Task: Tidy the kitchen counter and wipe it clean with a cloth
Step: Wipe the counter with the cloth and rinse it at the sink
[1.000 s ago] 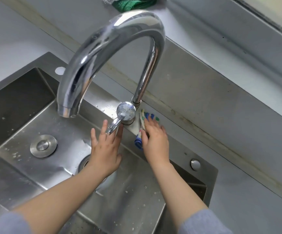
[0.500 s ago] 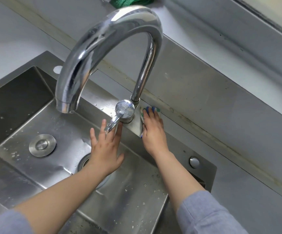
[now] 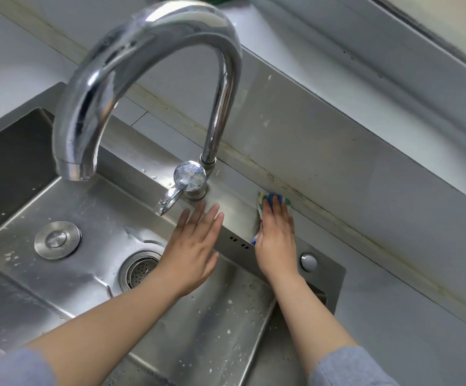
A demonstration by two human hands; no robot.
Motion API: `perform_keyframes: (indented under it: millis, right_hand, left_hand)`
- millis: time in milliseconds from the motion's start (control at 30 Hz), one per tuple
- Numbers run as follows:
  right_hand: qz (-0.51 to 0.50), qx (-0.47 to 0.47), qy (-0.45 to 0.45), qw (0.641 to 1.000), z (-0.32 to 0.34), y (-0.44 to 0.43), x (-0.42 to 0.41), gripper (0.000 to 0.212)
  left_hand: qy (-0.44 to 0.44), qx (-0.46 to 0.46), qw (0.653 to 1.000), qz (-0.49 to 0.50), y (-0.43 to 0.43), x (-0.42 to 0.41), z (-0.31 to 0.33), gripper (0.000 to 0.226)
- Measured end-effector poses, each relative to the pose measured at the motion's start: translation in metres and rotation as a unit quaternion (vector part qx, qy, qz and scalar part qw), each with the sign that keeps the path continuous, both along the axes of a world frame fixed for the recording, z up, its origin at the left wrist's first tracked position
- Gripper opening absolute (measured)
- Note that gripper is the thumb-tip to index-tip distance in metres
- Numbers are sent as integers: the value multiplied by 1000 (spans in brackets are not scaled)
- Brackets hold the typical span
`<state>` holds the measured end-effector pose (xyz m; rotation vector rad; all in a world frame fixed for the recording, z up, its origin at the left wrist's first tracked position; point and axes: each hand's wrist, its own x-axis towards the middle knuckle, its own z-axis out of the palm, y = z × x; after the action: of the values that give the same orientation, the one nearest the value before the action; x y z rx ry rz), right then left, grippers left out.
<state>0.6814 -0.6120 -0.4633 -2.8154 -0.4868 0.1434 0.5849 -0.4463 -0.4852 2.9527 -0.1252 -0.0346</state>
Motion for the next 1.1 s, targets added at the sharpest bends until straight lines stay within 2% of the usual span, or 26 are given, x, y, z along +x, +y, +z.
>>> perform_keyframes:
  millis: [133, 267, 567, 700, 833, 967, 1100]
  right_hand:
    - [-24, -27, 15, 999, 6, -25, -4, 69]
    - [-41, -55, 22, 997, 9, -43, -7, 81]
    - [-184, -71, 22, 980, 15, -45, -11, 63]
    - [-174, -37, 29, 984, 13, -56, -7, 57]
    - [-123, -20, 65, 990, 15, -83, 1, 57]
    - [-161, 29, 79, 983, 17, -104, 0, 54]
    - [-178, -5, 74, 981, 13, -134, -5, 58]
  left_hand:
    - [26, 4, 999, -28, -16, 4, 0, 72]
    - [39, 5, 999, -1, -27, 8, 0, 70]
    - [45, 17, 999, 9, -40, 11, 7, 73]
    - [41, 4, 998, -38, -57, 17, 13, 74]
    - [80, 15, 995, -57, -76, 24, 17, 79]
    - [103, 25, 994, -31, -92, 25, 17, 81]
    - [118, 25, 993, -14, -97, 25, 21, 85]
